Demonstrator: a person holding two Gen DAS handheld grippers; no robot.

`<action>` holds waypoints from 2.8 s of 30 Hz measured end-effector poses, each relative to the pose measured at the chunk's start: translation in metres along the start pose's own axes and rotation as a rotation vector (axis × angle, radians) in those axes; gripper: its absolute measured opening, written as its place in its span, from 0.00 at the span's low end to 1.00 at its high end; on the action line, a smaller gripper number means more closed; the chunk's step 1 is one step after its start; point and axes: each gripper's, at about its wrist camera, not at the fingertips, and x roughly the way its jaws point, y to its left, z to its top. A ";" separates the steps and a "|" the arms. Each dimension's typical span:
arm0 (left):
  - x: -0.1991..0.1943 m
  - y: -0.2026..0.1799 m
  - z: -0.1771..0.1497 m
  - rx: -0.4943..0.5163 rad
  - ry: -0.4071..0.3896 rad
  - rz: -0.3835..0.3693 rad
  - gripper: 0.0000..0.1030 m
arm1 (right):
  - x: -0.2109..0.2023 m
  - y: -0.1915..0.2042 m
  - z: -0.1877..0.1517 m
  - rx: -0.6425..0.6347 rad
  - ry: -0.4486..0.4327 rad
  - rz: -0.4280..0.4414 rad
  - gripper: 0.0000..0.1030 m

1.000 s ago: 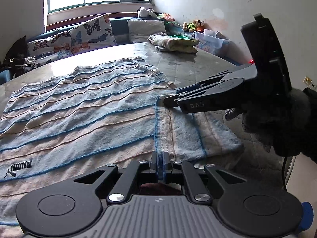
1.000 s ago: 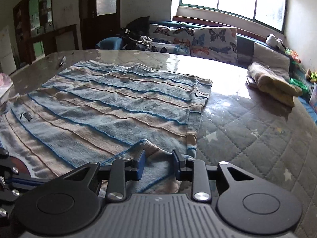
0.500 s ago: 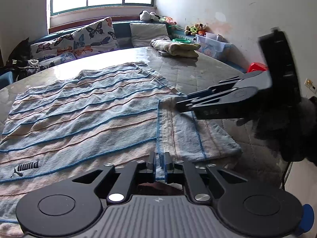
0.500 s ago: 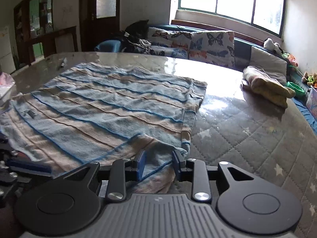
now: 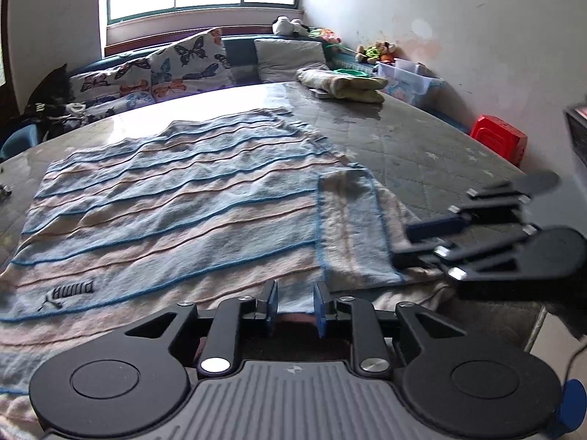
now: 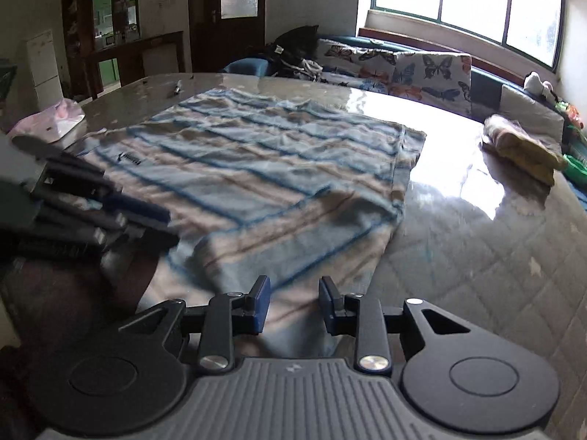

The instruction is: Fold clothes

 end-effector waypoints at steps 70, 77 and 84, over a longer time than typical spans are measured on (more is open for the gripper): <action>-0.107 0.126 -0.059 -0.192 -0.169 0.145 0.31 | 0.024 -0.006 0.017 0.127 -0.034 -0.002 0.30; -0.116 0.151 -0.071 -0.249 -0.154 0.228 0.31 | 0.018 -0.003 0.028 0.087 -0.043 -0.011 0.30; -0.107 0.163 -0.084 -0.243 -0.083 0.234 0.25 | 0.015 0.020 0.056 -0.014 -0.065 0.057 0.30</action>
